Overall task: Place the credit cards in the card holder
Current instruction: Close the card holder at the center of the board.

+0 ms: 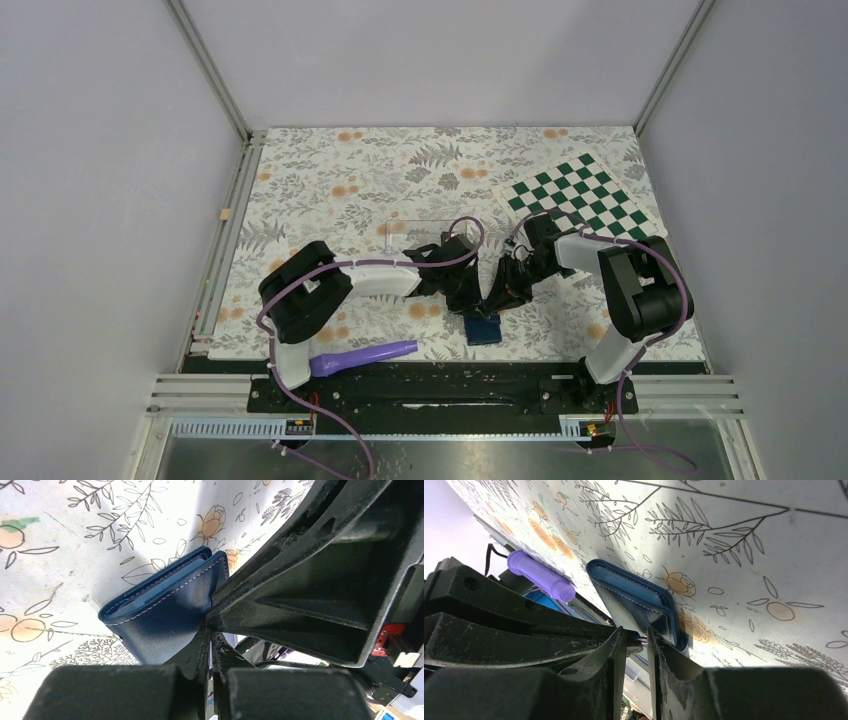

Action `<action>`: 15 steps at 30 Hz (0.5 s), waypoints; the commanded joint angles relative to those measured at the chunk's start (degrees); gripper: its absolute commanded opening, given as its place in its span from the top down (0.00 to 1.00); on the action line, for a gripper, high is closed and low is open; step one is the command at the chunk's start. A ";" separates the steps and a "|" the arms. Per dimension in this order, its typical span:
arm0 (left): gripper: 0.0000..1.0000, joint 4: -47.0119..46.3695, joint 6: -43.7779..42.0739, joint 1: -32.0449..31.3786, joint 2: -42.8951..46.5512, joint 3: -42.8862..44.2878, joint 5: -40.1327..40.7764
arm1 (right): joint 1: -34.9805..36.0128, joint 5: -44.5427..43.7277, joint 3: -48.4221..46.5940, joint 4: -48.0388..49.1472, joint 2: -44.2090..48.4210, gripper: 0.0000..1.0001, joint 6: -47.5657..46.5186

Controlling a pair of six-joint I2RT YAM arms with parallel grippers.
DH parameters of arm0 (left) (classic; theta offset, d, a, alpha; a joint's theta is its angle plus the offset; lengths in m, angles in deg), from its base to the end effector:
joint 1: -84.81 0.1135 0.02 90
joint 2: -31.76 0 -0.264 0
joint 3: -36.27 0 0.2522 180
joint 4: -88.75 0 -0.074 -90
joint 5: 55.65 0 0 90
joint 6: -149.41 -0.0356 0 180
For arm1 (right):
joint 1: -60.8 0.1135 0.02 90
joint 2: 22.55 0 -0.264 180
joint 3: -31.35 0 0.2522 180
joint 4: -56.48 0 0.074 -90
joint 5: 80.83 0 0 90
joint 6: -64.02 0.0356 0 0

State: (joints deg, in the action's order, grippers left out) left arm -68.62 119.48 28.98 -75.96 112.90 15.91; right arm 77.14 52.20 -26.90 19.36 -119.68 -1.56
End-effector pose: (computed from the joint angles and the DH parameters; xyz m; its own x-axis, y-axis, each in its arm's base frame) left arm 0.2042 -0.3208 0.1479 -0.9972 0.0052 -0.0743 0.0517 0.7666 -0.6400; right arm 0.2554 0.1002 0.1201 -0.9983 0.0222 0.0535 0.0534 0.7093 0.7029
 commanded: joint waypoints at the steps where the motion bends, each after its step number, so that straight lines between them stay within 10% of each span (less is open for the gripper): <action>1: 1.00 -0.15 0.72 0.19 -0.79 -1.37 -0.05 | 0.07 -3.22 -0.70 -3.09 0.84 0.71 -1.84; 15: 1.00 6.32 -1.52 0.28 0.83 -0.31 3.44 | 0.10 -3.90 -0.74 -3.44 0.62 0.71 -2.10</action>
State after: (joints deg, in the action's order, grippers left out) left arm -69.39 120.64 29.02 -75.98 112.25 15.56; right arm 77.14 52.09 -27.01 18.92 -119.68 -1.80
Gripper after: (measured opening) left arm 0.010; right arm 0.289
